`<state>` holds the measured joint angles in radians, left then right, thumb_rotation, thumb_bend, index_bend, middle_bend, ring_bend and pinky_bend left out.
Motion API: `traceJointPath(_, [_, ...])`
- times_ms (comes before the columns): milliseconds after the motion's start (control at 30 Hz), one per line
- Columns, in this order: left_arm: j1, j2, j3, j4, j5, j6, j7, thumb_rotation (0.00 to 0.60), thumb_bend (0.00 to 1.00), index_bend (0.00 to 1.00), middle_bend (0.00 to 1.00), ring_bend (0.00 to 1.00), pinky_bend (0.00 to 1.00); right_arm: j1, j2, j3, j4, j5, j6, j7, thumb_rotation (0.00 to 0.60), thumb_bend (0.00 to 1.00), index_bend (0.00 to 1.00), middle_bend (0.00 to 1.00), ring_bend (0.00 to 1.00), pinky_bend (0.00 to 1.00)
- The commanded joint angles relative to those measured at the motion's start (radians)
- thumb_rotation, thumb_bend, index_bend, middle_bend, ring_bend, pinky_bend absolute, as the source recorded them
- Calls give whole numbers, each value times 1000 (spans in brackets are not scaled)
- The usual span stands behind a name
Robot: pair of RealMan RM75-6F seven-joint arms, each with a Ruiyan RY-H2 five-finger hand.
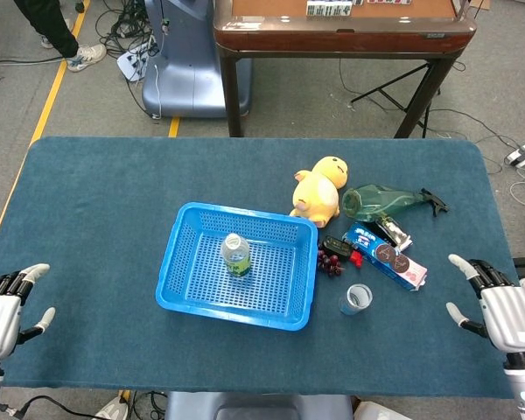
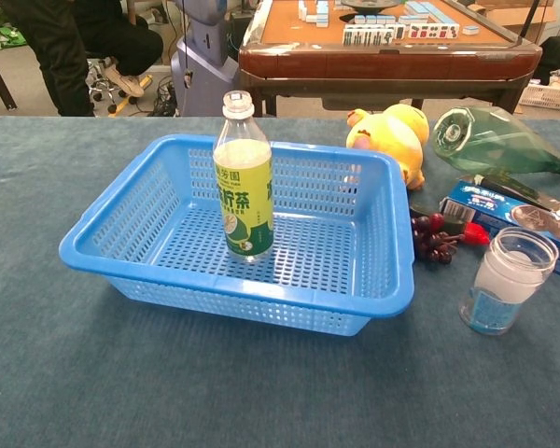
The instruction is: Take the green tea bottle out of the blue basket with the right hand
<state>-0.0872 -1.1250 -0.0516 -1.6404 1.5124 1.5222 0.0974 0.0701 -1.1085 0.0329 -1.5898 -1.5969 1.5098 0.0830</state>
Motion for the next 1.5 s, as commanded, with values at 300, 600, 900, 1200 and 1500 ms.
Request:
traceJointPath(300, [5, 8, 1, -2, 6, 10, -9, 600, 307, 236, 228, 214, 188, 191, 36, 16, -106, -73, -226, 164, 600, 158, 169, 256, 186, 320])
traceJointPath(600, [14, 8, 5, 5, 15, 26, -22, 600, 307, 266, 228, 214, 188, 386, -31, 73, -123, -37, -446, 246, 600, 84, 47, 148, 163, 319])
traceJointPath(900, [20, 8, 5, 12, 13, 31, -30, 600, 307, 311, 228, 214, 188, 547, -181, 131, -23, 29, -582, 429, 600, 12, 0, 98, 112, 303])
traceJointPath(1200, [19, 9, 4, 15, 16, 31, -36, 600, 307, 331, 228, 214, 187, 666, -329, 162, 105, 88, -679, 475, 600, 12, 0, 98, 112, 303])
traceJointPath(1500, [18, 10, 2, 25, 10, 25, -45, 600, 307, 341, 228, 214, 188, 778, -467, 196, 227, 144, -763, 513, 600, 11, 0, 105, 111, 303])
